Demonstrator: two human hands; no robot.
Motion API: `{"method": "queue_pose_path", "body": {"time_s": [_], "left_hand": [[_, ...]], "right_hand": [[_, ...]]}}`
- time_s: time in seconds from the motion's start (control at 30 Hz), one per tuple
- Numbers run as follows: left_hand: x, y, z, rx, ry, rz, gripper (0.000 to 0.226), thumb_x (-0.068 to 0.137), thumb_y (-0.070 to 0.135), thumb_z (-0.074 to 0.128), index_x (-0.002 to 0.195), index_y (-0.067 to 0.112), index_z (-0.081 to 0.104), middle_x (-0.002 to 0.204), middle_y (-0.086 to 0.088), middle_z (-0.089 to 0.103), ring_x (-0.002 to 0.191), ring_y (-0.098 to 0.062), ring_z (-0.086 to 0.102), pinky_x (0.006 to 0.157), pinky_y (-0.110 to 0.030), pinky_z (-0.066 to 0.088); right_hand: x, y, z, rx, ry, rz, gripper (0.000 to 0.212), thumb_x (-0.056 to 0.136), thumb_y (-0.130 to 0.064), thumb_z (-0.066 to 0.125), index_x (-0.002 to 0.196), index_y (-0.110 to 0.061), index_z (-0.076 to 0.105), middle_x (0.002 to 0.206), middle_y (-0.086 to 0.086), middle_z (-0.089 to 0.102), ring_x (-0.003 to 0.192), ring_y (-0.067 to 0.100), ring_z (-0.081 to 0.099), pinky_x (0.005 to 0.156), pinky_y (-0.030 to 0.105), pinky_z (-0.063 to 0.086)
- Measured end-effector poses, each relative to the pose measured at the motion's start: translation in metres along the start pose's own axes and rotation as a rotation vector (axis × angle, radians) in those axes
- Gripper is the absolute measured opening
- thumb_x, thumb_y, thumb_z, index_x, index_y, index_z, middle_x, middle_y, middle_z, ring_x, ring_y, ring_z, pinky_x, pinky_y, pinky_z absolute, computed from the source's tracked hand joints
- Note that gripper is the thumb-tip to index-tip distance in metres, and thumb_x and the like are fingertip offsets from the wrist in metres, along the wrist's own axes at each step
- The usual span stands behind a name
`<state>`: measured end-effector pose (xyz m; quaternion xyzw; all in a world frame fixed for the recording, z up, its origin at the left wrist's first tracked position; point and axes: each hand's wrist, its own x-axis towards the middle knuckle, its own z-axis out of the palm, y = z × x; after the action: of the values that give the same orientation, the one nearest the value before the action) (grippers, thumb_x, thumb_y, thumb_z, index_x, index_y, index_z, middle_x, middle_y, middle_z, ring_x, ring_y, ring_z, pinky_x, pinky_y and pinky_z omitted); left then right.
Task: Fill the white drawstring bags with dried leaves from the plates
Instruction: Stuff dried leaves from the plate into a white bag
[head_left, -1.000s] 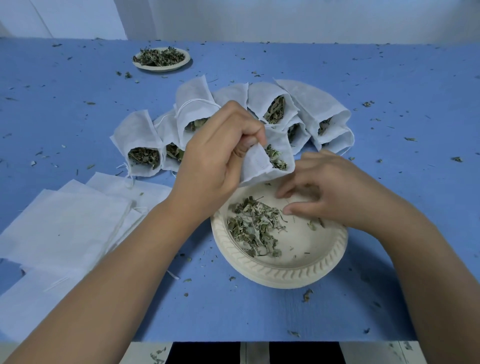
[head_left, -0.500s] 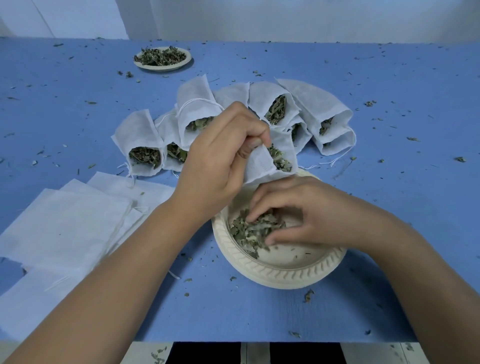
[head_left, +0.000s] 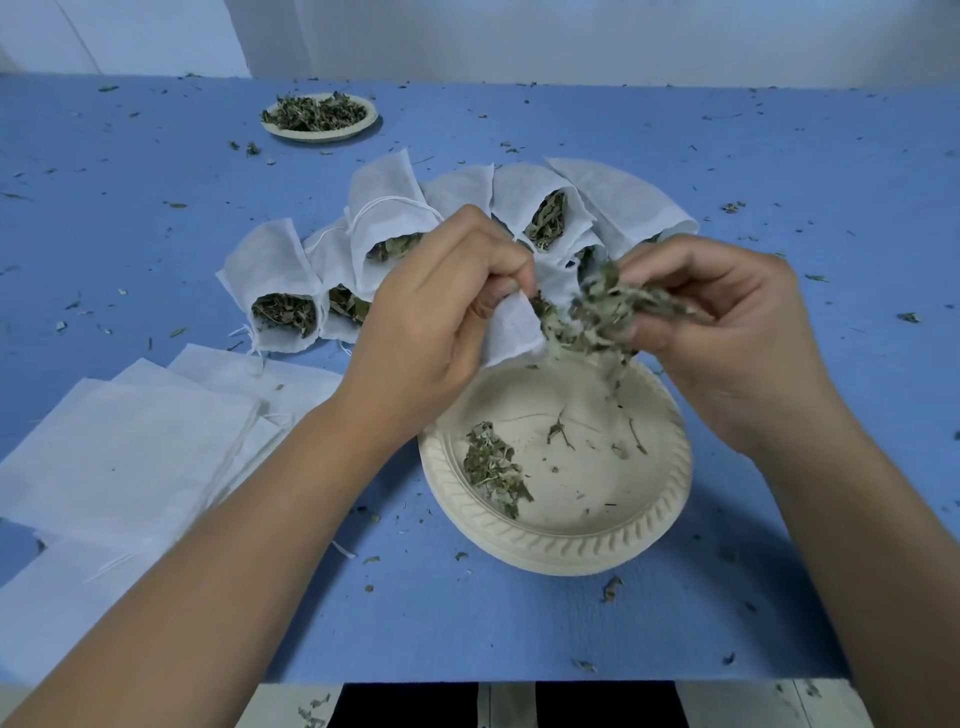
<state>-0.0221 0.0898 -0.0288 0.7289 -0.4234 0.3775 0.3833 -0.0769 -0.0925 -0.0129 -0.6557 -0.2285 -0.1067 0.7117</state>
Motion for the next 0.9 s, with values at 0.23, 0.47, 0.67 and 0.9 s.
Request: {"method": "queue_pose_path", "body": {"time_s": [0.23, 0.47, 0.67, 0.9], "left_hand": [[-0.001, 0.005, 0.004, -0.051, -0.010, 0.040, 0.033, 0.099, -0.002, 0.036, 0.082, -0.008, 0.063, 0.089, -0.002, 0.047, 0.083, -0.001, 0.041, 0.079, -0.008, 0.034], [-0.005, 0.002, 0.006, -0.049, -0.045, 0.059, 0.024, 0.094, -0.011, 0.042, 0.084, -0.007, 0.064, 0.081, -0.008, 0.053, 0.076, -0.013, 0.048, 0.073, -0.013, 0.036], [-0.003, 0.002, 0.005, -0.025, -0.050, 0.064, 0.023, 0.092, -0.013, 0.043, 0.084, -0.008, 0.063, 0.086, -0.004, 0.049, 0.079, -0.003, 0.043, 0.076, -0.010, 0.034], [-0.003, 0.003, 0.005, -0.018, -0.056, 0.043, 0.024, 0.094, -0.008, 0.042, 0.083, -0.007, 0.063, 0.082, -0.009, 0.054, 0.080, -0.007, 0.046, 0.078, -0.010, 0.035]], "right_hand": [[0.000, 0.008, 0.007, 0.172, 0.208, 0.027, 0.019, 0.054, -0.011, 0.083, 0.067, -0.021, 0.073, 0.072, -0.005, 0.072, 0.068, 0.009, 0.068, 0.067, 0.019, 0.053], [-0.005, 0.019, 0.008, -0.710, 0.057, -0.228, 0.015, 0.077, 0.001, 0.069, 0.090, -0.005, 0.072, 0.084, 0.005, 0.070, 0.080, 0.016, 0.067, 0.075, 0.031, 0.055], [-0.004, 0.015, 0.002, -0.558, -0.028, -0.172, 0.029, 0.077, 0.000, 0.072, 0.101, -0.010, 0.060, 0.106, 0.004, 0.058, 0.102, 0.020, 0.060, 0.086, 0.033, 0.053], [-0.006, 0.018, 0.008, -0.750, -0.054, -0.339, 0.010, 0.080, 0.008, 0.068, 0.085, 0.000, 0.071, 0.083, 0.008, 0.066, 0.076, 0.014, 0.062, 0.072, 0.024, 0.051]]}}
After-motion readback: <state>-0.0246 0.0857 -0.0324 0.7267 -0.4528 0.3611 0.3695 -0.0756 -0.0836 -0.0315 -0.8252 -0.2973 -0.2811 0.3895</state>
